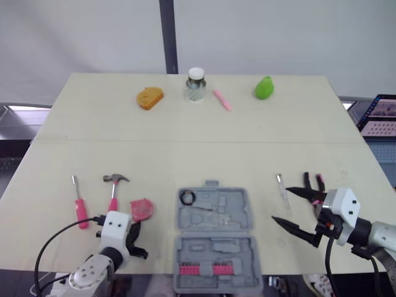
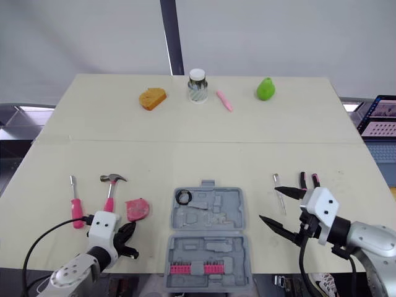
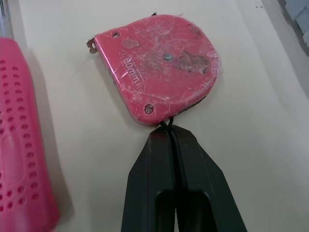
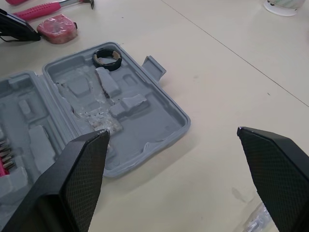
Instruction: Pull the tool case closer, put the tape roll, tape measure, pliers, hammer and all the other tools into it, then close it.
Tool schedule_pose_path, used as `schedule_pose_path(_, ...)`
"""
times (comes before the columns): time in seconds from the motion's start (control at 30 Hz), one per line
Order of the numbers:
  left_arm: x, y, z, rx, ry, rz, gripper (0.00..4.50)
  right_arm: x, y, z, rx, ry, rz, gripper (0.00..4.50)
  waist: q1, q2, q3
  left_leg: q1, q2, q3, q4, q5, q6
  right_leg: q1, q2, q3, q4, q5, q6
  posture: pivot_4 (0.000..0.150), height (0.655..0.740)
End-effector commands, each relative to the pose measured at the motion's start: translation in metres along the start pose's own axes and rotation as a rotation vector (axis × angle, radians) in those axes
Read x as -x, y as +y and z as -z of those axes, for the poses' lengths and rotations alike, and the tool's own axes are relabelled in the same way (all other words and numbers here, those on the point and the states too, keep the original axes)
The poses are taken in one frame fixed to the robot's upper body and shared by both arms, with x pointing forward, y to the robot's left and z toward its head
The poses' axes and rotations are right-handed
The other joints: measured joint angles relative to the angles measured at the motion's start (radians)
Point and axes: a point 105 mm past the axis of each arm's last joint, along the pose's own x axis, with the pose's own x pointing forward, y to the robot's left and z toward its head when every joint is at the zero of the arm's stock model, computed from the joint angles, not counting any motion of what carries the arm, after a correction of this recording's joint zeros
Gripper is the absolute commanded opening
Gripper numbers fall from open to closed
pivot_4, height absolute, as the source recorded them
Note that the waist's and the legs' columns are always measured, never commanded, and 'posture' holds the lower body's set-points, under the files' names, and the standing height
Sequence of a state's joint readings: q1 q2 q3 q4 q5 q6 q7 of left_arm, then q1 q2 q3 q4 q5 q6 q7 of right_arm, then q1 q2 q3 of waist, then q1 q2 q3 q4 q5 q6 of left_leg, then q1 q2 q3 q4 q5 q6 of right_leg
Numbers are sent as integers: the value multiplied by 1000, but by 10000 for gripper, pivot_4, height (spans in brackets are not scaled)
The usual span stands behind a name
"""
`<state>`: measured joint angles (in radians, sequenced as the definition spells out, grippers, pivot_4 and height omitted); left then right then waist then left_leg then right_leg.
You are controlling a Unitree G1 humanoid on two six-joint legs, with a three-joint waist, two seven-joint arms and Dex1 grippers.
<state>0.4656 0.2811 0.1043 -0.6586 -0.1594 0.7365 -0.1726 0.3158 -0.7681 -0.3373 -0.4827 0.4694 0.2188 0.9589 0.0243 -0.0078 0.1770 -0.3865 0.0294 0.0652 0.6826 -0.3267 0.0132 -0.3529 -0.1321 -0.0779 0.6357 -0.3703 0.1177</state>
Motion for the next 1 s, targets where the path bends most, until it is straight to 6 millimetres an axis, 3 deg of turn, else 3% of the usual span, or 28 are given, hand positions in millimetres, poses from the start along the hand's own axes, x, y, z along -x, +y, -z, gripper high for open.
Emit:
schedule_pose_path(0.03, 5, 4, 11, 1, 34, -8, 372, -2, 0, -4, 16, -22, 1, 45000, -1, 0, 0, 0, 0, 0, 0, 0, 0, 0, 0, 0, 0, 0, 0, 1500, 6950)
schedule_pose_path(0.37, 8, 12, 33, -8, 57, -16, 372, -2, 5, -5, -9, -44, -26, 45000, -2, 2, -1, 0, 0, 0, 0, 0, 0, 0, 0, 0, 0, 0, 0, 1500, 6950)
schedule_pose_path(0.77, 11, 31, 70, -26, 80, 5, 372, 2, 22, -9, 24, -43, -220, 45000, -9, 11, -7, 1, 1, 1, -1, -1, 1, 0, 0, 0, 0, -1, -1, 1500, 6950)
schedule_pose_path(1.0, 13, 36, 81, -29, 83, 20, 372, 2, 23, -10, 51, -36, -268, 45000, -24, 16, -13, 5, 1, 1, -2, -3, 3, 3, 0, 0, 0, -1, -2, 1500, 6950)
